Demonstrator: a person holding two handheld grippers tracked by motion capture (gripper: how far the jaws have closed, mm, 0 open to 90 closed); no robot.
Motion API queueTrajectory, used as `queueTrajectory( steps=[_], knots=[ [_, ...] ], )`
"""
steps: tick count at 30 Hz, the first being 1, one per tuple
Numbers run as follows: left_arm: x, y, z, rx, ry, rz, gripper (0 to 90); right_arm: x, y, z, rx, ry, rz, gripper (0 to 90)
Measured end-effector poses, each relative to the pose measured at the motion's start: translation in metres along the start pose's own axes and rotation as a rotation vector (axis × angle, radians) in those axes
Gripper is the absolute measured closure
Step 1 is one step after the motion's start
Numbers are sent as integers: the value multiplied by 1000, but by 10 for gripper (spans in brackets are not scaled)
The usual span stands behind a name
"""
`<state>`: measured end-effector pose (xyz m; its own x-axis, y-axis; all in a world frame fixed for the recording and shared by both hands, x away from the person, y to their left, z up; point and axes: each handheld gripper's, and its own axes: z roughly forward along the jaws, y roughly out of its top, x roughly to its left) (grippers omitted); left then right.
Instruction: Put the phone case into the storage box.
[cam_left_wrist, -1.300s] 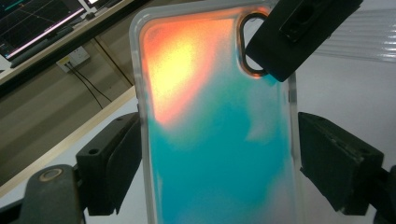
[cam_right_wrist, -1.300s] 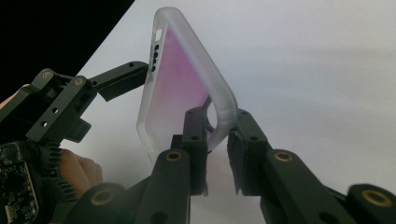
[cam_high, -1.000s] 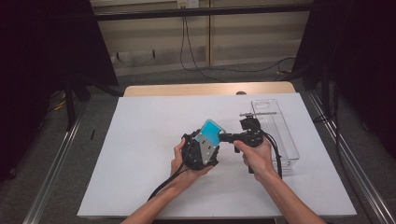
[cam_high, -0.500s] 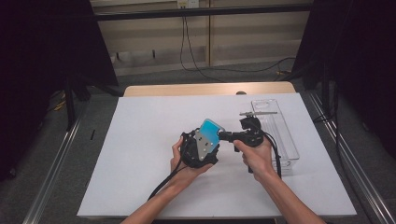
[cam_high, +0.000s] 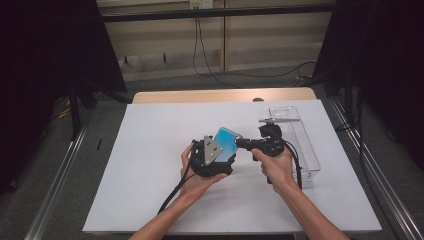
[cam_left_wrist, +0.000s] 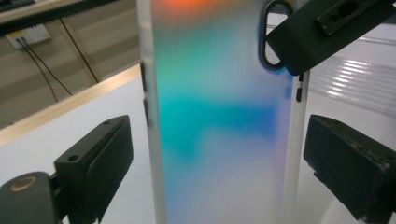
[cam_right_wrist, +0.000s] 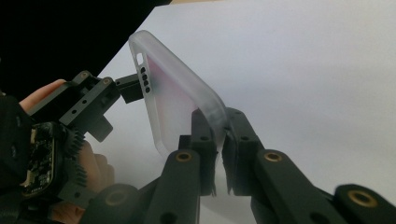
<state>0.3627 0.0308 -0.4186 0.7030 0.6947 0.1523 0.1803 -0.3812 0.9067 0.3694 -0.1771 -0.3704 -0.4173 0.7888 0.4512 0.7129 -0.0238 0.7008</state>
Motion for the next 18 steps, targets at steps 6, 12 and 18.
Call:
queueTrajectory(
  steps=[6, 12, 18],
  knots=[
    [3, 1, -1, -3, -57, -55, 53, -3, 2, -3, -13, -7, 3, 837],
    [6, 4, -4, 2, -90, -69, 36, -4, 3, -4, -24, -13, 0, 837],
    [10, 1, -5, 8, -153, -63, 25, -6, 2, -6, -30, -34, -15, 838]
  ],
)
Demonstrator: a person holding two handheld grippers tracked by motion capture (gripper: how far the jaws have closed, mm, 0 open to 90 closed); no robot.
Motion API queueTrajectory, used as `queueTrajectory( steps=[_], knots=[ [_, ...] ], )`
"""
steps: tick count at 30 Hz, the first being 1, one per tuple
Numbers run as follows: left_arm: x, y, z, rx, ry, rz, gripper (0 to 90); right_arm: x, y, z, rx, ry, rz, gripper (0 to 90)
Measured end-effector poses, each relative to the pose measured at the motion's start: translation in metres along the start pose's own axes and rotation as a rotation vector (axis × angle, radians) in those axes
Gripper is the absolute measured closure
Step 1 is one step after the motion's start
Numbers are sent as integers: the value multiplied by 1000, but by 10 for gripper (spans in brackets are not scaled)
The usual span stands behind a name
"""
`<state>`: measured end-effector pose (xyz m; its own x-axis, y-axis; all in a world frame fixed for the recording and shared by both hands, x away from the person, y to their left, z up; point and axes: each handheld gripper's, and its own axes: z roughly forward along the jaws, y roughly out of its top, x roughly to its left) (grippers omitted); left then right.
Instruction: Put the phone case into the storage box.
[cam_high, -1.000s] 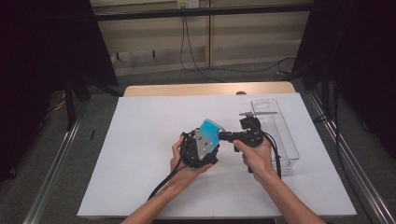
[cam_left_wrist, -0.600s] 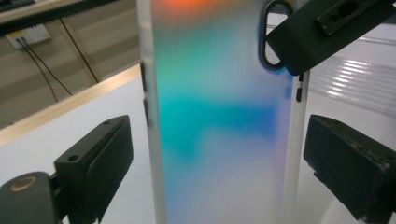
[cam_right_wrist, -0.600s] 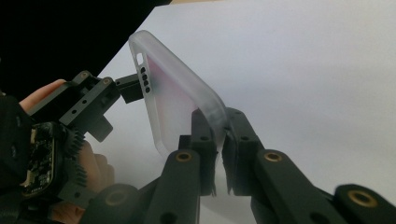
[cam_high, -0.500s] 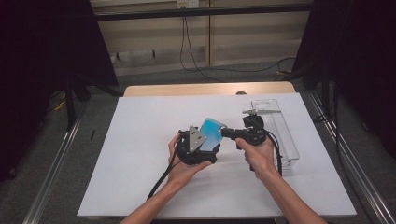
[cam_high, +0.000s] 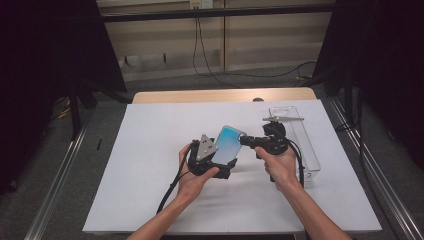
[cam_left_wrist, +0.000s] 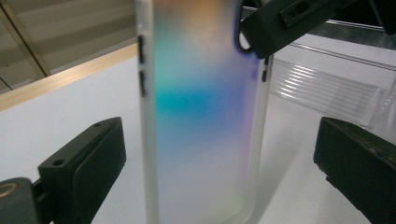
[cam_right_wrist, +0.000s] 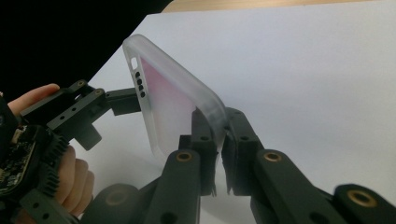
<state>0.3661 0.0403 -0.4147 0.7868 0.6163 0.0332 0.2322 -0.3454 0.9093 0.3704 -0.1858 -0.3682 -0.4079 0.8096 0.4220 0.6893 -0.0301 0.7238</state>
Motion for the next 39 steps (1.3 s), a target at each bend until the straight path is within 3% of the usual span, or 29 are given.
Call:
queueTrajectory(
  steps=[3, 5, 9, 12, 22, 31, 35, 39],
  knots=[
    [2, -1, -1, 23, 67, 5, 32, -1, 1, -2, -6, -6, -3, 838],
    [5, -3, -2, 25, 83, -4, 33, -2, 1, -3, -8, -10, -5, 838],
    [13, -5, -7, 18, 71, -36, 29, -4, 1, -4, -12, -24, -21, 839],
    [15, -9, -10, -3, 121, -8, 37, -4, 2, -4, -16, -31, -24, 839],
    [18, -13, -17, -32, 142, -26, 35, -12, 4, -13, -27, -57, -28, 841],
    [19, -13, -32, -79, 160, -36, 37, -19, 5, -20, -45, -68, -27, 841],
    [25, -21, -42, -63, 186, -38, 31, -20, 6, -23, -49, -76, -30, 841],
    [36, -27, -51, -79, 216, -63, 32, -24, 6, -25, -59, -75, -19, 841]
  ],
)
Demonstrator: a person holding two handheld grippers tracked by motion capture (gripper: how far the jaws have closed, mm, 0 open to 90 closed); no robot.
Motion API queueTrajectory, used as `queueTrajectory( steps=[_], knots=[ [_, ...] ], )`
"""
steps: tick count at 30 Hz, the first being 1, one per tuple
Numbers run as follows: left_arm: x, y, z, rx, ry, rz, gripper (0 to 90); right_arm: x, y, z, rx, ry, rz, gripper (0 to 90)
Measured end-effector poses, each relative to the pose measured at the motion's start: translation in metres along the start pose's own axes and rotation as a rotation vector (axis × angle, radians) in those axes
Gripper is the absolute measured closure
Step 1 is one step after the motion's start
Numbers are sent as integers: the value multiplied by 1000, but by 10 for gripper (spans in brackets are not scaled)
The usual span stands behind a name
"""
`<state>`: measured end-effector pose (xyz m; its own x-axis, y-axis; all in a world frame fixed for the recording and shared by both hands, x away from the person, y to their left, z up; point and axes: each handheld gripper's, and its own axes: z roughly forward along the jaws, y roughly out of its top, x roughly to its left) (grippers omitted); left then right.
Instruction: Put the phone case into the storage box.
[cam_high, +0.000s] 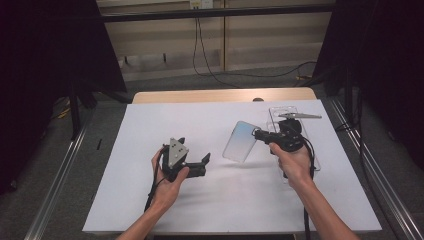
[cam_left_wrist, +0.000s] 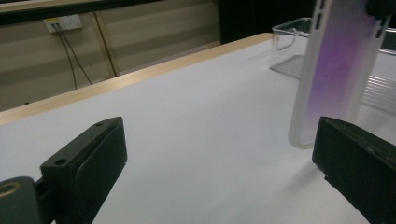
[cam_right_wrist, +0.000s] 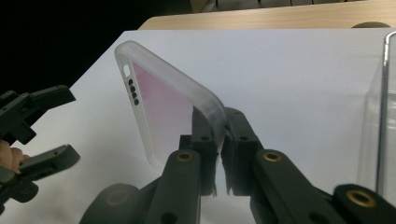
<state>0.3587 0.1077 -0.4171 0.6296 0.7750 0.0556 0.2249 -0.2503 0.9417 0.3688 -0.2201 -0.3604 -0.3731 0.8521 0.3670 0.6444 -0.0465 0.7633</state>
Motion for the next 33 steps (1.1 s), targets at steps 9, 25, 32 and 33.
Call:
queueTrajectory(
  steps=[9, 25, 32, 33],
  knots=[
    [13, -9, -19, -23, 33, -2, 25, -4, 1, -6, -13, -10, -3, 841],
    [27, -22, -53, -63, 51, -37, 15, -8, 4, -18, -40, -44, -44, 841],
    [26, -23, -72, -72, 40, -43, 10, -9, 8, -23, -49, -60, -60, 841],
    [26, -24, -74, -74, 45, -44, 10, -9, 8, -23, -51, -61, -59, 841]
  ],
)
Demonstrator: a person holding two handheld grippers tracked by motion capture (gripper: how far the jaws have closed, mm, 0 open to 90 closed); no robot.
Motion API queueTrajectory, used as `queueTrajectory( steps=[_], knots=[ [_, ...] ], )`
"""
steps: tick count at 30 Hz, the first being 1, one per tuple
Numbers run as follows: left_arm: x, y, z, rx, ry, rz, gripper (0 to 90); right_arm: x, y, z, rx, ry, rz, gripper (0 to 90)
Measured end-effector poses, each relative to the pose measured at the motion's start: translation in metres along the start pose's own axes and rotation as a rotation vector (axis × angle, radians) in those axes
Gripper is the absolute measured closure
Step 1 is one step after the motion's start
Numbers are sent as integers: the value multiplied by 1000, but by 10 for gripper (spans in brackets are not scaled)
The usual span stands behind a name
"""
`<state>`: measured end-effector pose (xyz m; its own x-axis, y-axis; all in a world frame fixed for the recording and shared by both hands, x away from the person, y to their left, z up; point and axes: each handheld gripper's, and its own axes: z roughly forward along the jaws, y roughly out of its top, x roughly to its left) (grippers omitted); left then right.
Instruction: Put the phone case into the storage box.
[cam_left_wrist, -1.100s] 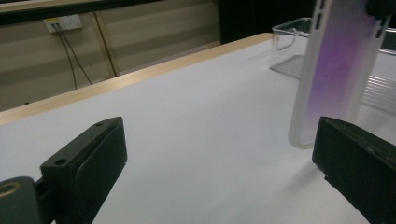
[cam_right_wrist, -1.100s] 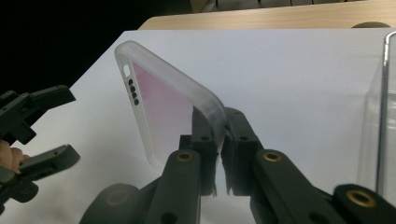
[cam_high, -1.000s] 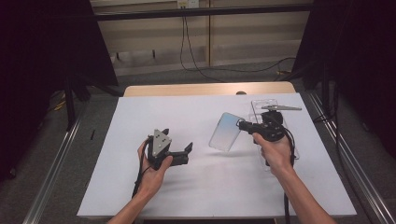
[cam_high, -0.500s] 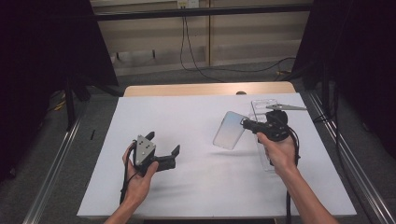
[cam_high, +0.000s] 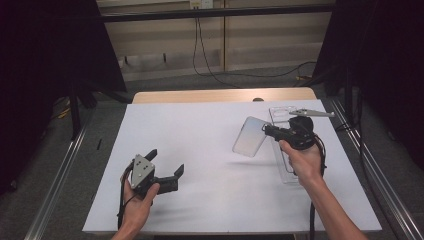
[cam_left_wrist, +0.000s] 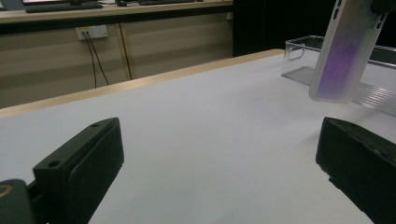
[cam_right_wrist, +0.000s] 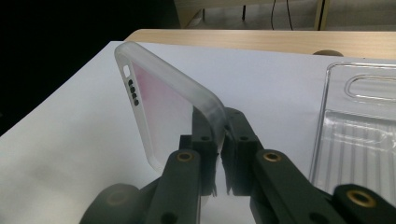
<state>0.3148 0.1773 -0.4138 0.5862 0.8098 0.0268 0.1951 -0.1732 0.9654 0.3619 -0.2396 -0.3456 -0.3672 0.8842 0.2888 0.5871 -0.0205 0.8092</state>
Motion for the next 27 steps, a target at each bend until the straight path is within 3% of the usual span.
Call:
queueTrajectory(
  steps=[2, 4, 6, 9, 20, 21, 27],
  knots=[
    [2, -2, -5, -3, 8, 24, 11, -1, 0, -1, -1, -2, -5, 841],
    [7, -4, -10, -11, 1, 19, 11, -1, 1, -2, -3, -12, -11, 841],
    [11, -6, -13, -9, 19, 21, 10, -3, 1, -3, -4, -15, -14, 841],
    [15, -10, -15, -24, 44, -6, 15, -5, 4, -3, -10, -22, -18, 841],
    [24, -20, -22, -50, 103, -27, 19, -10, 10, -6, -29, -35, -20, 841],
    [25, -20, -22, -50, 92, -49, 17, -10, 11, -7, -30, -36, -22, 841],
    [28, -19, -25, -71, 105, -56, 20, -10, 19, -9, -41, -44, -37, 841]
  ],
)
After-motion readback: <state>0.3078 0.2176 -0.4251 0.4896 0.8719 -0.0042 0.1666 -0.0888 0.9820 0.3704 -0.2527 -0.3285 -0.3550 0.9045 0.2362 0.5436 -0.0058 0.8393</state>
